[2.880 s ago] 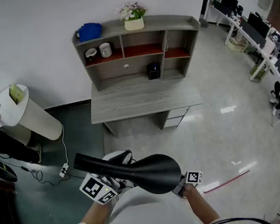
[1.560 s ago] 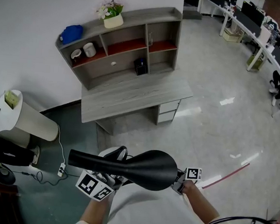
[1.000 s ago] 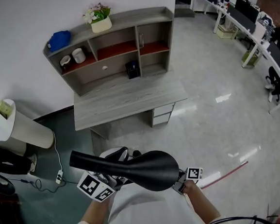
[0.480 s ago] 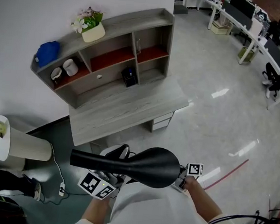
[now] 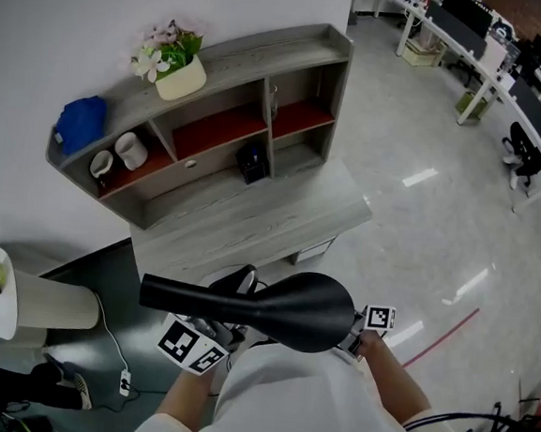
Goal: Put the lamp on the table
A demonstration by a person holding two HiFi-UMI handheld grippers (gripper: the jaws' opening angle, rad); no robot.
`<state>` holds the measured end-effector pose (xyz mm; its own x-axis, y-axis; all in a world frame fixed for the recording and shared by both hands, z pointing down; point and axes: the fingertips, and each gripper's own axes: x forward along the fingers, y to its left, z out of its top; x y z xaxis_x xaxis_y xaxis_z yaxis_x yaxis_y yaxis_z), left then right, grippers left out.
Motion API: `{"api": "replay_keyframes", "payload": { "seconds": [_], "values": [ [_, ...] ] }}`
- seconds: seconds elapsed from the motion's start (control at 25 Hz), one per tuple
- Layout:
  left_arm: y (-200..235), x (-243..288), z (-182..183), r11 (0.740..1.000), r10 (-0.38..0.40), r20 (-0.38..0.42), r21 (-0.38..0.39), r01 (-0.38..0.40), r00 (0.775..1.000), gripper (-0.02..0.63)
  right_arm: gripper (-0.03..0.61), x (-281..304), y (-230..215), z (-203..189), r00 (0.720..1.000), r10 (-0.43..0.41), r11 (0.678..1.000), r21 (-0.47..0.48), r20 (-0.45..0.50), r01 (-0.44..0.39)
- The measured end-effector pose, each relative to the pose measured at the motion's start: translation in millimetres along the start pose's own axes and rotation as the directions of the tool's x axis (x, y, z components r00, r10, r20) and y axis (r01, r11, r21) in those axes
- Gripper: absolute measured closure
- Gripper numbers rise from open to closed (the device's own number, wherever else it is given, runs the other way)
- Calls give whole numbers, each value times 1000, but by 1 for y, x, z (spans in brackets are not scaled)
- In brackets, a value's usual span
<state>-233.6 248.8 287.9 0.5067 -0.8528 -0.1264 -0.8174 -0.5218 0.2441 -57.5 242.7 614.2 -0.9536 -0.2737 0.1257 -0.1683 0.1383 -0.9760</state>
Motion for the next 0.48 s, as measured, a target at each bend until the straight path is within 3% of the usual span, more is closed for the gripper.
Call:
{"api": "replay_keyframes", "payload": {
  "seconds": [0.08,0.2,0.36,0.48],
  "values": [
    [12,8,2,1000,-11,-3,-3,11,1000,606,557,9,1,12,1000,1,1000,-20,8,-1],
    [30,20,4,1000,-29,-10,-10,29,1000,605,556,10,-23,27,990,-142,989,-28,20,142],
    [50,41,2,999,-33,-22,-26,33,999,606,555,29,-10,52,998,-34,999,-15,55,35],
    [57,61,1,999,-33,-23,-29,32,999,605,557,31,-12,70,998,-23,1000,-16,52,24]
  ]
}}
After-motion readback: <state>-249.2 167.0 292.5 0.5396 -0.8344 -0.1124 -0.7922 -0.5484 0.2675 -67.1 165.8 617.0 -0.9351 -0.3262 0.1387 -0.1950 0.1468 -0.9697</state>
